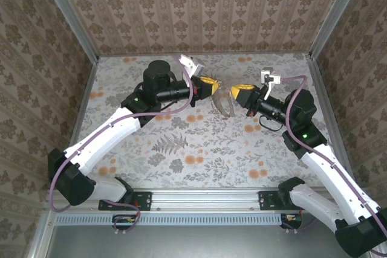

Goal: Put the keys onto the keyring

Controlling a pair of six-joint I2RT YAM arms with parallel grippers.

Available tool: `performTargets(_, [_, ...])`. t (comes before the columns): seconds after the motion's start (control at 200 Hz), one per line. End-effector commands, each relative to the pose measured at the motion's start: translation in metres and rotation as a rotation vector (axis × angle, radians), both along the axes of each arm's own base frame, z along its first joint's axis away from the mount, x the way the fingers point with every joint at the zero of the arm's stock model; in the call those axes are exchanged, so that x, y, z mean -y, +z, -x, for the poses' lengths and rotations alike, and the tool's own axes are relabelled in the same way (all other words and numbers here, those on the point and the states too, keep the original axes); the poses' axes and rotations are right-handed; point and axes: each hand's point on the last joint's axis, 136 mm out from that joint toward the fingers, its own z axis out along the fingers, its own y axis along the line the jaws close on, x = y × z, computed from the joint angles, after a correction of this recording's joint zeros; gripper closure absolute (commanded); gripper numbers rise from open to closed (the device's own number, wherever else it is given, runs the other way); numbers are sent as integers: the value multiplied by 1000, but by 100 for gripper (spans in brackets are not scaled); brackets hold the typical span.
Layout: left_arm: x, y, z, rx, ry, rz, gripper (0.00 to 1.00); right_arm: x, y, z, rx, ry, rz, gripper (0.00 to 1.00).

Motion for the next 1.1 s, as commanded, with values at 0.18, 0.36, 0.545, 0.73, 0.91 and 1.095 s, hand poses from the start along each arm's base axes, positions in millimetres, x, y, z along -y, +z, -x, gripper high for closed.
performTargets(0.18, [10, 32, 19, 84, -66, 43, 100, 2, 42, 5, 138, 2, -44, 100])
performTargets(0.36, [11, 36, 24, 94, -74, 44, 100, -2, 41, 3, 132, 19, -50, 100])
performTargets(0.545, [12, 38, 27, 100, -83, 48, 100, -6, 40, 2, 129, 30, -48, 100])
performTargets(0.73, [12, 41, 29, 106, -86, 52, 100, -12, 36, 0, 121, 44, -34, 100])
performTargets(0.91, [13, 43, 30, 103, -96, 57, 100, -14, 30, -3, 116, 39, -13, 100])
performTargets(1.095, [14, 46, 32, 98, -107, 73, 100, -15, 22, -7, 105, 26, 13, 100])
